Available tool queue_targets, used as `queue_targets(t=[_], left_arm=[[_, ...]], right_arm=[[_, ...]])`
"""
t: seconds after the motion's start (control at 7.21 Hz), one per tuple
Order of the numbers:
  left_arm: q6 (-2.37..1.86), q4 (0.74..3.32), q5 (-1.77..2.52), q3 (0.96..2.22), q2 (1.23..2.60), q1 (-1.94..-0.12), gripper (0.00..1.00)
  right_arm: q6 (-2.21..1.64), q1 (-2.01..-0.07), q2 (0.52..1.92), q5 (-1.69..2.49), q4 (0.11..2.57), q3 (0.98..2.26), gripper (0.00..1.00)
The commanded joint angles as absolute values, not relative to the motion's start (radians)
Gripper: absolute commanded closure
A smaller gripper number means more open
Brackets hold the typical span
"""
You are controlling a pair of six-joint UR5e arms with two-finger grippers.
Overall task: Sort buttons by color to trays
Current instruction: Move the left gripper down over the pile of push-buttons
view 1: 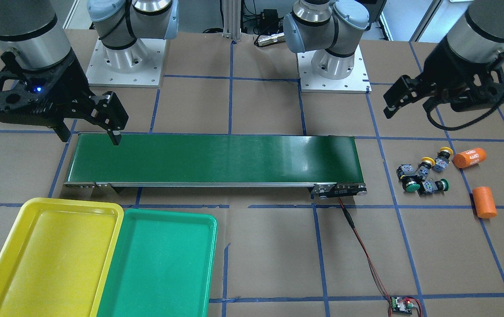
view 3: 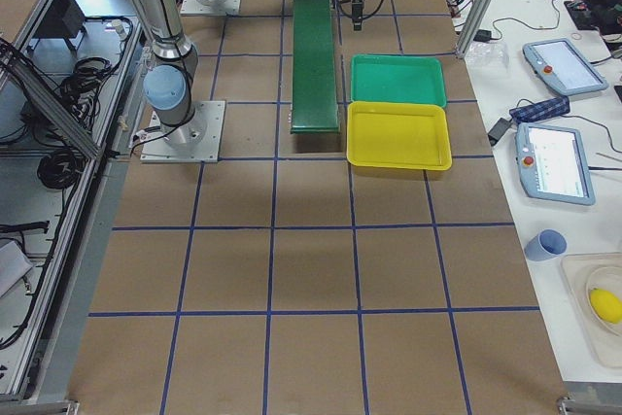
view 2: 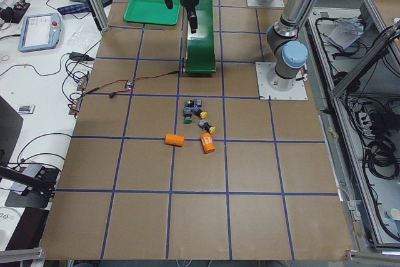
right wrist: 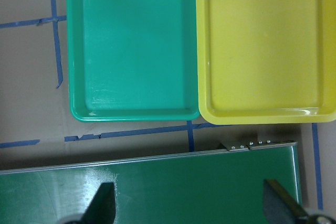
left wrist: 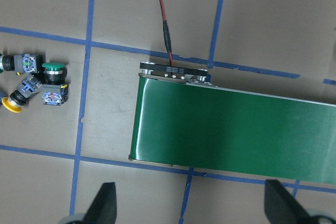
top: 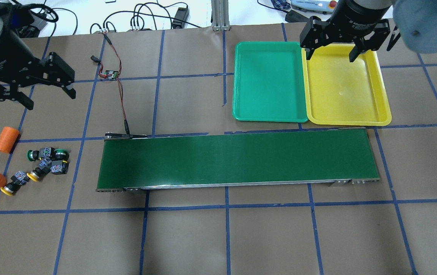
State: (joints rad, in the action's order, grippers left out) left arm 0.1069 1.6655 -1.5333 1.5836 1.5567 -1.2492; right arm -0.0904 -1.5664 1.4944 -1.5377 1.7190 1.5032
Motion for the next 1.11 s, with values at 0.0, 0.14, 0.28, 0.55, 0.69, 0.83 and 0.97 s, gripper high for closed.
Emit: queue_targets(t=[0.0,0.14,0.28,0.55,0.69,0.83,0.97], left_arm=[[0.355,1.573,-1.534,1.652,1.607,-1.047,0.0],[0.488,1.551,-1.563,1.717,1.609,-0.952,0.0],[0.664,1.429,-1.604,1.791,1.62,-0.839,0.0],[0.94,1.219,-1.664,1.934,1.66,-0.747,0.0],[1.098,1.113,-1.705,1.995,1.678,-0.747,0.0],[1.194,1.038,-1.706,2.044,1.701,-0.746,0.0],[1.319,0.944,-1.706,2.08,1.733,-0.747,0.0]], right_arm=[[-0.086,-1.569,1.496,-1.536,1.727,1.502,0.0],[-0.084,-1.569,1.496,-1.536,1.727,1.502,0.0],[-0.086,-1.569,1.496,-1.536,1.723,1.502,0.0],[-0.086,-1.569,1.494,-1.536,1.721,1.502,0.0],[-0.086,-1.569,1.494,-1.537,1.72,1.503,0.0],[-0.084,-1.569,1.494,-1.539,1.718,1.503,0.0],[-0.084,-1.568,1.494,-1.539,1.718,1.503,0.0]])
